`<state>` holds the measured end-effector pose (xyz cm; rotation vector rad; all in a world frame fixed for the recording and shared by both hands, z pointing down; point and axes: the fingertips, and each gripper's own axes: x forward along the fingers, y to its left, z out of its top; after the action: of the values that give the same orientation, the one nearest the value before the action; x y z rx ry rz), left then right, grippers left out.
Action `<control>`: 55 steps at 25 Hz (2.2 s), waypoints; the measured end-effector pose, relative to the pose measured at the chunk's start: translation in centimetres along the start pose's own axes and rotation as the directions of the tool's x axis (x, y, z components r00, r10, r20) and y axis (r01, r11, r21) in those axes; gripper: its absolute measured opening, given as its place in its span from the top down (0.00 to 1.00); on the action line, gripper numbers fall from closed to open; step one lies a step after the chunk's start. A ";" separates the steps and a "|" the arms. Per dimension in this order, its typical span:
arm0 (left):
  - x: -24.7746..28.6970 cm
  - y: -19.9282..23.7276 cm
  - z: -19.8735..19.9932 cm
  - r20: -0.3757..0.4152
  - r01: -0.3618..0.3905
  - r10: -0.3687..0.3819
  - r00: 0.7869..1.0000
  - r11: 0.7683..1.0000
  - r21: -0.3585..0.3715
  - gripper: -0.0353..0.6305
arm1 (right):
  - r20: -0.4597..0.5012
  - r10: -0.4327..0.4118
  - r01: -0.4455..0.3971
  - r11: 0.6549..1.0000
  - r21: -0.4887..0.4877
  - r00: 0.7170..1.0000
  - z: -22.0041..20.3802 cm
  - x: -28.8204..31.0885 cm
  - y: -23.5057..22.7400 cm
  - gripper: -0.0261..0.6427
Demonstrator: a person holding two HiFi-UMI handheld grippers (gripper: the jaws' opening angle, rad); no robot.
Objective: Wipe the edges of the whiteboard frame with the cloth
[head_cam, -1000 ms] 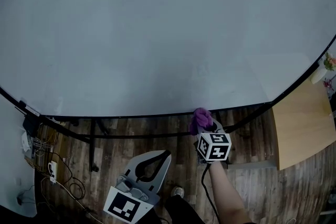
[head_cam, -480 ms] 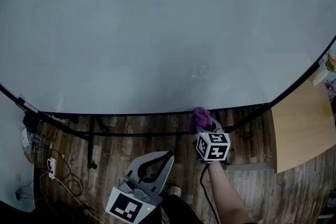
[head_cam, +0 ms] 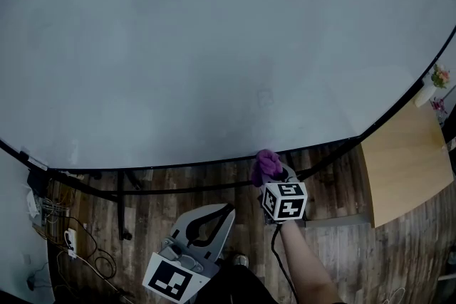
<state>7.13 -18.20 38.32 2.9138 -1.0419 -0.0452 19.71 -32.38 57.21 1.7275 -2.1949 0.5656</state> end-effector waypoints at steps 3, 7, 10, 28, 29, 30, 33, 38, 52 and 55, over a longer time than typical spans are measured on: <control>0.4 0.5 0.2 0.000 0.039 -0.039 0.999 0.999 0.002 0.92 | -0.008 -0.014 0.014 1.000 -0.004 1.000 0.0 0.0 0.0 0.83; 0.9 0.7 0.5 0.000 0.092 -0.092 0.996 0.996 0.010 0.92 | -0.010 -0.039 0.039 0.999 0.007 0.999 0.0 -0.1 -0.1 0.83; 0.9 0.8 0.2 -0.017 0.121 -0.121 0.993 0.993 0.005 0.92 | -0.007 -0.052 0.052 0.999 0.012 0.999 0.0 -0.1 -0.1 0.83; 7.4 -3.9 -0.2 -0.005 0.067 -0.067 0.998 0.998 -0.001 0.92 | -0.004 0.087 -0.087 0.996 -0.016 0.996 0.2 -0.5 -2.2 0.83; 7.8 -4.2 -0.3 -0.006 0.063 -0.063 0.998 0.998 -0.002 0.92 | -0.006 0.093 -0.093 0.995 -0.023 0.996 0.2 -0.6 -2.5 0.83; 8.2 -4.5 -0.4 -0.008 0.059 -0.059 0.998 0.998 -0.002 0.92 | -0.007 0.098 -0.098 0.995 -0.028 0.995 0.2 -0.6 -2.9 0.83; 8.9 -5.1 -0.7 -0.014 0.043 -0.043 0.999 0.999 -0.006 0.92 | -0.007 0.105 -0.105 0.994 -0.028 0.994 0.3 -0.7 -4.0 0.83; 9.9 -5.8 -0.8 -0.009 0.017 -0.017 1.000 1.000 -0.010 0.92 | -0.018 0.106 -0.106 0.994 -0.024 0.994 0.1 -1.0 -5.9 0.83; 14.7 -8.7 -0.5 0.020 0.013 -0.013 1.000 1.000 -0.011 0.92 | -0.026 0.076 -0.077 0.997 -0.029 0.997 0.3 -2.3 -12.7 0.83; 16.1 -9.5 -0.7 0.020 0.022 -0.022 1.000 1.000 -0.014 0.92 | -0.028 0.061 -0.062 0.998 -0.027 0.998 0.4 -2.6 -14.8 0.83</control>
<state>25.59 -21.02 38.29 2.9181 -1.0084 -0.0823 34.71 -33.37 57.58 1.6342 -2.2330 0.5661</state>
